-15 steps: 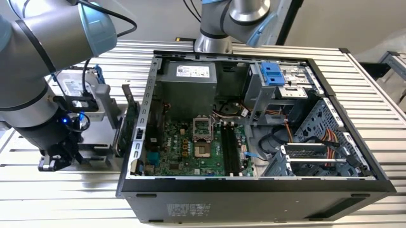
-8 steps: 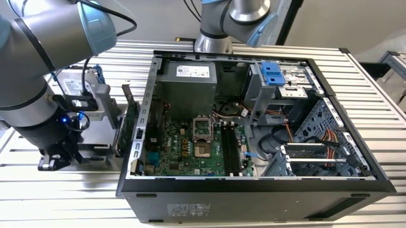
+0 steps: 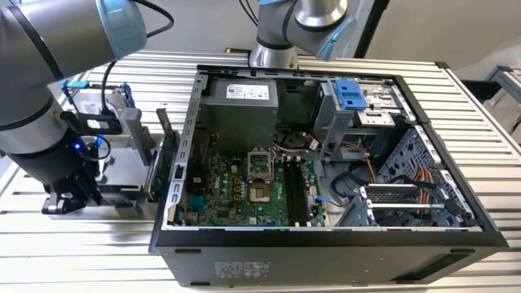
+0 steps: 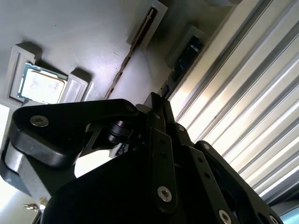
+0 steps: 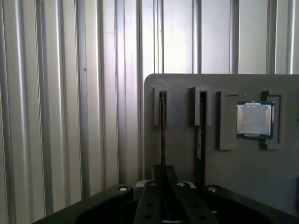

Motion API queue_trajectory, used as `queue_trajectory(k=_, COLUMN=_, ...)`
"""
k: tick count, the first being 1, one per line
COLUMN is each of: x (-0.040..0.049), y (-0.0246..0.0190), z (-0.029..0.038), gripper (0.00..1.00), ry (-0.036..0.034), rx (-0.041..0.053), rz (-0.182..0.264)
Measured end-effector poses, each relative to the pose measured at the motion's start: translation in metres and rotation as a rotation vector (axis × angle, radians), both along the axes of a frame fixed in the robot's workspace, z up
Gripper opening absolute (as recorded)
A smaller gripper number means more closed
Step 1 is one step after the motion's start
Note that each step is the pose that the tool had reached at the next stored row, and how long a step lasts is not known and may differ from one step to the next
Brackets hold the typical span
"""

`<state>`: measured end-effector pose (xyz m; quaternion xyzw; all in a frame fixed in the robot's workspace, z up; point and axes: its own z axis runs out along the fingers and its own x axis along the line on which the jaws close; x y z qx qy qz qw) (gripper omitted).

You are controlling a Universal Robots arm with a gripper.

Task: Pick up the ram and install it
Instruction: 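Pick up the ram and move it above insertion slot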

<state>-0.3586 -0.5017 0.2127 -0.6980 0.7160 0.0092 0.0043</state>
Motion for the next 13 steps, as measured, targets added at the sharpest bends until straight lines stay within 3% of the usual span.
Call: queue_trajectory(k=13, x=0.0000, y=0.0001, z=0.0276, gripper=0.00, ry=0.0000, rx=-0.0005, rz=0.000)
